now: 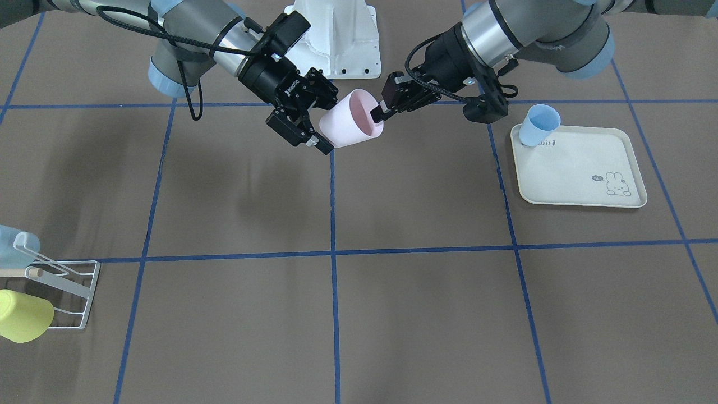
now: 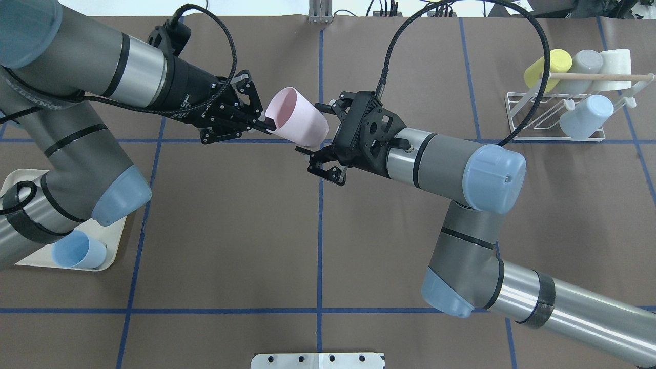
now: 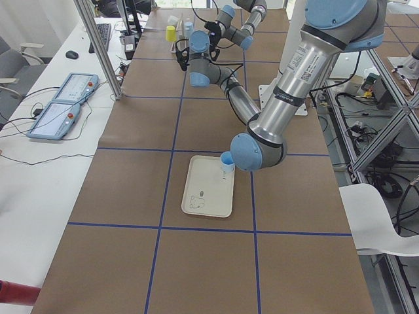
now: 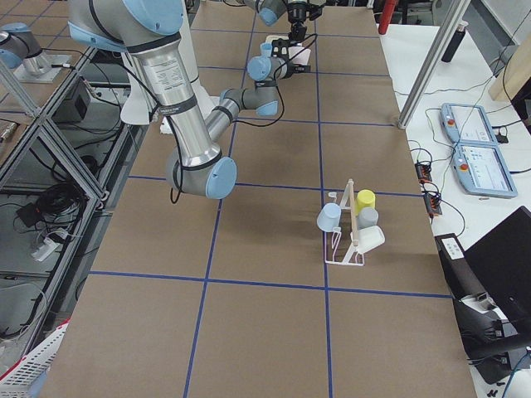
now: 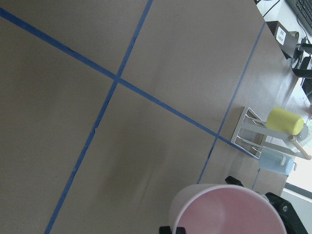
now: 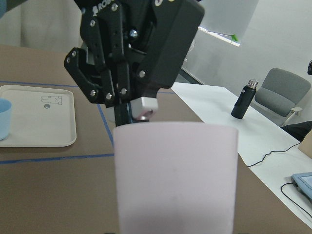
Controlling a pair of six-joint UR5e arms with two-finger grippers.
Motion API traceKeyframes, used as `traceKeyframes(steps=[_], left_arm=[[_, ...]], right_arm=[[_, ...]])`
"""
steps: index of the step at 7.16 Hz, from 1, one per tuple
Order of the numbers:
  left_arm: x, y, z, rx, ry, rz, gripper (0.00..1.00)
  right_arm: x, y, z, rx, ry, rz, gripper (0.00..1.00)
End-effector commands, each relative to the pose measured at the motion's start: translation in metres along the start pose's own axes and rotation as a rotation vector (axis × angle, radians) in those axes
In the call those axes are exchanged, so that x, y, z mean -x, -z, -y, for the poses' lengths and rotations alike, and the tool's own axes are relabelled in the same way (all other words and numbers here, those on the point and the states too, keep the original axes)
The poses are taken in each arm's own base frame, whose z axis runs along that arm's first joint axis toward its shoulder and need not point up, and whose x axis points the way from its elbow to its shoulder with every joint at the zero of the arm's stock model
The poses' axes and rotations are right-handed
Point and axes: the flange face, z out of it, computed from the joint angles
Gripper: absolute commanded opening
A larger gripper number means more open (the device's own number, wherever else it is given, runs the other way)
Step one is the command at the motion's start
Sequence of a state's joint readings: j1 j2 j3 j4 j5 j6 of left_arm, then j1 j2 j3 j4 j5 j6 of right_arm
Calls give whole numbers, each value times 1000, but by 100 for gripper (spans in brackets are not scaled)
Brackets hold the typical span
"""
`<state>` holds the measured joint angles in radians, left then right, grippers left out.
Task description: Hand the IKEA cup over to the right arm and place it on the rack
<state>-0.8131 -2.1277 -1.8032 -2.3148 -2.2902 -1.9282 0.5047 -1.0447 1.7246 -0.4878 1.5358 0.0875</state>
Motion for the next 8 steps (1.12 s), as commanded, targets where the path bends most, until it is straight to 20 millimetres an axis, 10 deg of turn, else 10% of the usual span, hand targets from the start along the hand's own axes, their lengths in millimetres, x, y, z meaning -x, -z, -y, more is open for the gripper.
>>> traceKeyframes(steps=[1, 3, 4, 8], left_arm=[[0, 0, 0, 0, 1, 1, 0], [-2, -1, 0, 1, -3, -1, 4], [-4, 1, -2, 4, -24, -15, 93], [22, 18, 26, -63, -124, 6, 100]], right_arm=[[-1, 0, 1, -2, 1, -11, 75], [-3, 2, 1, -4, 5, -12, 60], [-3, 2, 0, -1, 7, -13, 60], [-33, 12, -27, 62, 18, -60, 54]])
